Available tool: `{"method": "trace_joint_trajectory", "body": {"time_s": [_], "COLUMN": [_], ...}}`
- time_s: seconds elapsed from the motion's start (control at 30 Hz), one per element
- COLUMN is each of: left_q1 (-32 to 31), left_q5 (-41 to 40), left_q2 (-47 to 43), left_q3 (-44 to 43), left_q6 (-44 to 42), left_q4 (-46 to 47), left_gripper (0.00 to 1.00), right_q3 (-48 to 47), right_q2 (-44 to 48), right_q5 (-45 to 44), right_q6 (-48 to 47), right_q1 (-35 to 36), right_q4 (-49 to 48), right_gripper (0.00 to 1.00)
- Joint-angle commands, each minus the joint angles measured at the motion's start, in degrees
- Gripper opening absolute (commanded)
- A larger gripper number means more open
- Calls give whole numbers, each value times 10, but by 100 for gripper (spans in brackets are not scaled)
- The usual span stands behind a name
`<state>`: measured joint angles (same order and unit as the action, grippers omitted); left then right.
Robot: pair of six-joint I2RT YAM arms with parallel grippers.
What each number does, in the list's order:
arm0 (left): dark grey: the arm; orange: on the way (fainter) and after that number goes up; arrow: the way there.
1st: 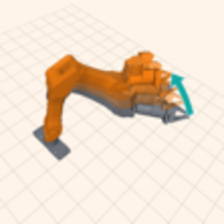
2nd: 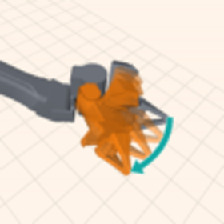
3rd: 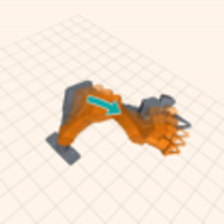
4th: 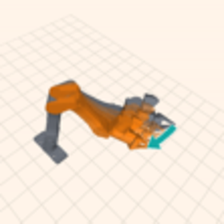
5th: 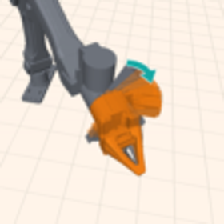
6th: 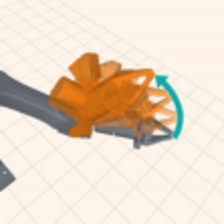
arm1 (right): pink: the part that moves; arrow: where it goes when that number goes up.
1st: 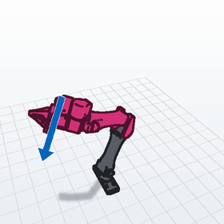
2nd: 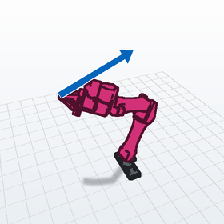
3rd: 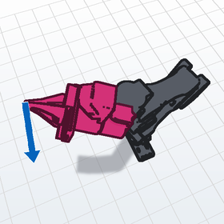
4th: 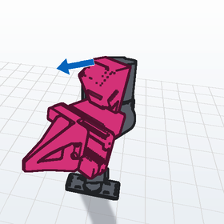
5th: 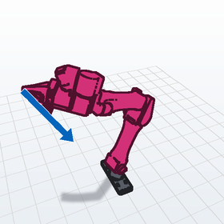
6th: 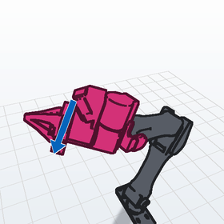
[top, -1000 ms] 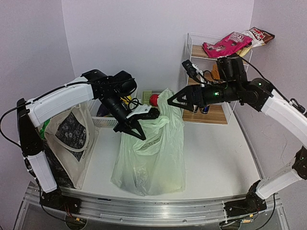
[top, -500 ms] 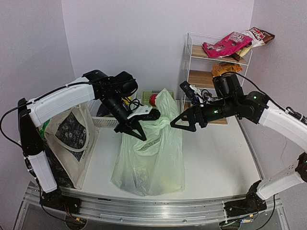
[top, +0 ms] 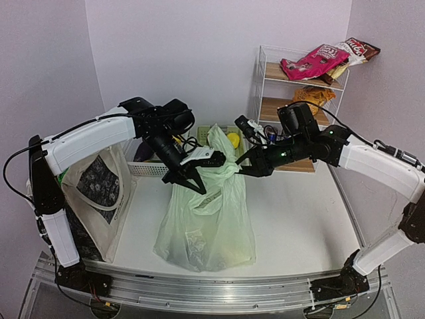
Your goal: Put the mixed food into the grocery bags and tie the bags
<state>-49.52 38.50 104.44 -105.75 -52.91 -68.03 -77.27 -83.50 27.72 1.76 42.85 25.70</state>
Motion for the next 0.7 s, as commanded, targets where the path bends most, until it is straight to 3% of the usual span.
{"method": "trace_joint_trajectory", "body": {"time_s": [0.0, 0.13, 0.3, 0.43, 0.67], "left_q1": [-1, -1, -1, -1, -2], "left_q5": [-26, -61, -68, -76, -40], "left_q2": [3, 4, 0, -5, -6], "left_q3": [-21, -9, -1, 8, 3], "left_q6": [26, 79, 108, 122, 147], "left_q4": [28, 61, 82, 89, 79], "left_gripper": [0, 0, 0, 0, 0], "right_q3": [-24, -22, -17, -6, -14], "right_q2": [3, -1, -10, -2, -1], "right_q5": [48, 100, 134, 130, 34], "right_q6": [-5, -5, -13, -30, -29], "right_q1": [-5, -8, -16, -28, -26], "right_q4": [-25, -23, -21, -21, -26], "right_gripper": [20, 33, 71, 78, 90]}}
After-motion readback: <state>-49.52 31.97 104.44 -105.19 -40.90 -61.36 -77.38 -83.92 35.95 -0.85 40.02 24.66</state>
